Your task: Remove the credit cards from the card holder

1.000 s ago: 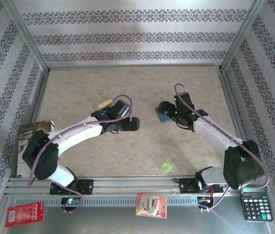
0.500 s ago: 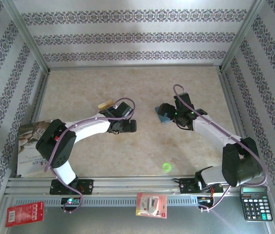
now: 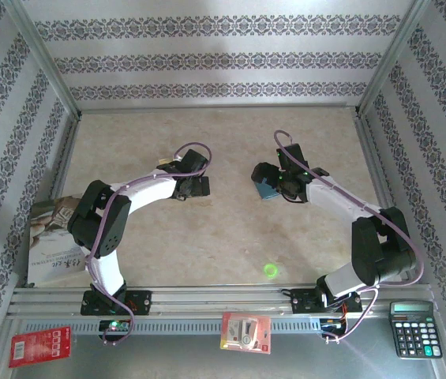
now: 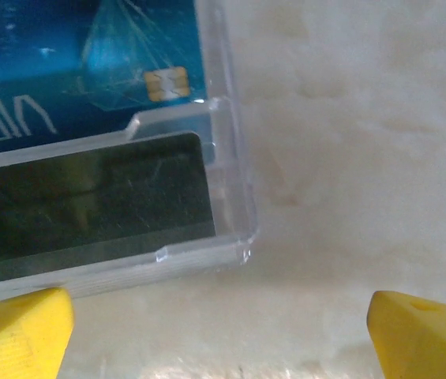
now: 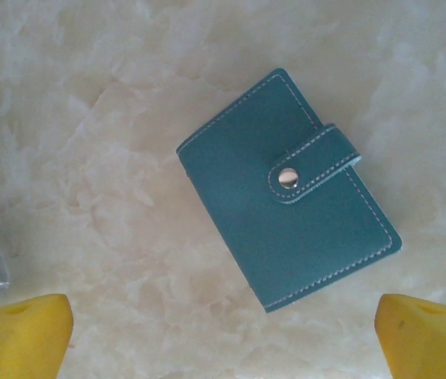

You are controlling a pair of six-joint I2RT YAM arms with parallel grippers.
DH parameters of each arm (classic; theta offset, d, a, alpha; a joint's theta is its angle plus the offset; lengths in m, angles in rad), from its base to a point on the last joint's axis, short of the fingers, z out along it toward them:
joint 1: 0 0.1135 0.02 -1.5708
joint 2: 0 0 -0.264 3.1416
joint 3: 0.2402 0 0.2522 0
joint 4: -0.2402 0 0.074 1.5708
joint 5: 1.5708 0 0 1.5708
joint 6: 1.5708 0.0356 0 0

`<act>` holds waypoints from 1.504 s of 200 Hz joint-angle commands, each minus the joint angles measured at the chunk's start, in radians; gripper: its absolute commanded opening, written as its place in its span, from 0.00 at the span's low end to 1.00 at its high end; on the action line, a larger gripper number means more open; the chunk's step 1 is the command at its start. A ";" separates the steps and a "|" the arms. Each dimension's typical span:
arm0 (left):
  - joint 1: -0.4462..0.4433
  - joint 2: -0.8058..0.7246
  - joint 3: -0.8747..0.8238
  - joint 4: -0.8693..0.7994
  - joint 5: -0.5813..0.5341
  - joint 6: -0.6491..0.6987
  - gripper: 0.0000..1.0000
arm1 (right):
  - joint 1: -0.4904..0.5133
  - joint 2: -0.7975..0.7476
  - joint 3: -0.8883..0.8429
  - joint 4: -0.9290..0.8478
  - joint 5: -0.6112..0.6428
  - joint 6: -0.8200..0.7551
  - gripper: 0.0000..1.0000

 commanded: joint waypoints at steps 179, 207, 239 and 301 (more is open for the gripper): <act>0.182 -0.313 -0.189 0.196 0.399 -0.035 1.00 | 0.139 0.380 0.223 -0.144 0.051 -0.020 0.93; 0.182 -0.310 -0.198 0.213 0.411 -0.048 1.00 | 0.231 0.361 0.189 -0.084 0.049 0.089 0.92; 0.182 -0.319 -0.215 0.215 0.420 -0.062 1.00 | 0.305 0.342 0.217 -0.068 0.028 0.176 0.88; 0.165 -0.324 -0.275 0.361 0.559 -0.199 0.98 | 0.209 0.161 0.157 -0.088 0.042 0.005 0.83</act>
